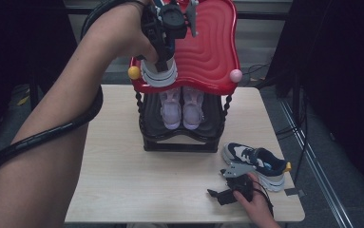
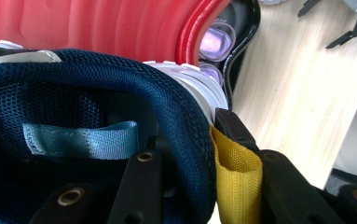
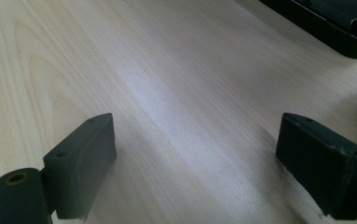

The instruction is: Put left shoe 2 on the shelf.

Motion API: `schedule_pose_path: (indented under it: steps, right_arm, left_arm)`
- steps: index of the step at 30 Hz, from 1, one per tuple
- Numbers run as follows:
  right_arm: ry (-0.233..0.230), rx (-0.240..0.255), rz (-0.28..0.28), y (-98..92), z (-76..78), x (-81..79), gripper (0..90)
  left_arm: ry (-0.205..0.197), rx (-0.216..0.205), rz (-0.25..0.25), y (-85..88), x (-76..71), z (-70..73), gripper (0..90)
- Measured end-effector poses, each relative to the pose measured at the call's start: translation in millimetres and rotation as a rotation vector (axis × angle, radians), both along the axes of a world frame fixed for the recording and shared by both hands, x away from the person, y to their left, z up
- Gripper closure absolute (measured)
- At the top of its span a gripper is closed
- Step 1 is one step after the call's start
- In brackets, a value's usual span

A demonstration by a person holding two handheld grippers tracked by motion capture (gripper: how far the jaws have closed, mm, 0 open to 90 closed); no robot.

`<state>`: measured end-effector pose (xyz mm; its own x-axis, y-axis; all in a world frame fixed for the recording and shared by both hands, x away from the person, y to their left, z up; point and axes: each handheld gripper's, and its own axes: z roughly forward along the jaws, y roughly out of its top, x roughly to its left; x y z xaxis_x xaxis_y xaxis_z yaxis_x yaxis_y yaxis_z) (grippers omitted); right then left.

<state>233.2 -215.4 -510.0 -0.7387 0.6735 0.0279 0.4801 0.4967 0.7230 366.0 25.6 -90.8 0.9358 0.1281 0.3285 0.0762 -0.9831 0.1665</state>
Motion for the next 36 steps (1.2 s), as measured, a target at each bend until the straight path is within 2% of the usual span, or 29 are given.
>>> schedule_pose_path:
  steps: [9, 12, 15, 17, 23, 26, 27, 31, 36]
  right_arm:
    - [0.000, 0.000, 0.000, 0.0, 0.0, 0.0, 11.3]
    - [0.000, 0.000, 0.000, 0.0, 0.0, 0.0, 11.3]
    - [0.000, 0.000, 0.000, 0.0, 0.0, 0.0, 11.2]
    - [-0.001, 0.000, 0.000, 0.0, 0.0, 0.0, 11.3]
    - [0.000, 0.000, 0.000, 0.0, 0.0, 0.0, 11.3]
    - [0.000, 0.000, 0.000, 0.0, 0.0, 0.0, 11.3]
    - [0.000, 0.000, 0.000, 0.0, 0.0, 0.0, 11.3]
    - [0.000, 0.000, 0.000, 0.0, 0.0, 0.0, 11.2]
    - [0.000, 0.000, 0.000, 0.0, 0.0, 0.0, 11.3]
  left_arm:
    - [-0.014, 0.008, -0.026, -10.1, 8.9, -0.6, 72.3]
    - [-0.018, 0.028, -0.035, -13.6, 12.2, -1.2, 72.3]
    - [-0.014, 0.021, -0.029, -16.8, 14.5, -2.7, 72.2]
    - [-0.023, 0.036, -0.048, -19.2, 17.0, -2.6, 72.2]
    - [-0.041, 0.039, -0.050, -22.2, 22.1, -5.1, 71.8]
    - [-0.036, 0.033, -0.035, -22.9, 22.7, -7.0, 71.8]
    - [-0.045, 0.044, -0.048, -23.6, 23.5, -6.9, 71.8]
    - [-0.043, 0.029, -0.051, -25.1, 24.2, -9.6, 71.6]
    - [-0.057, 0.039, -0.058, -26.7, 26.0, -11.8, 71.4]
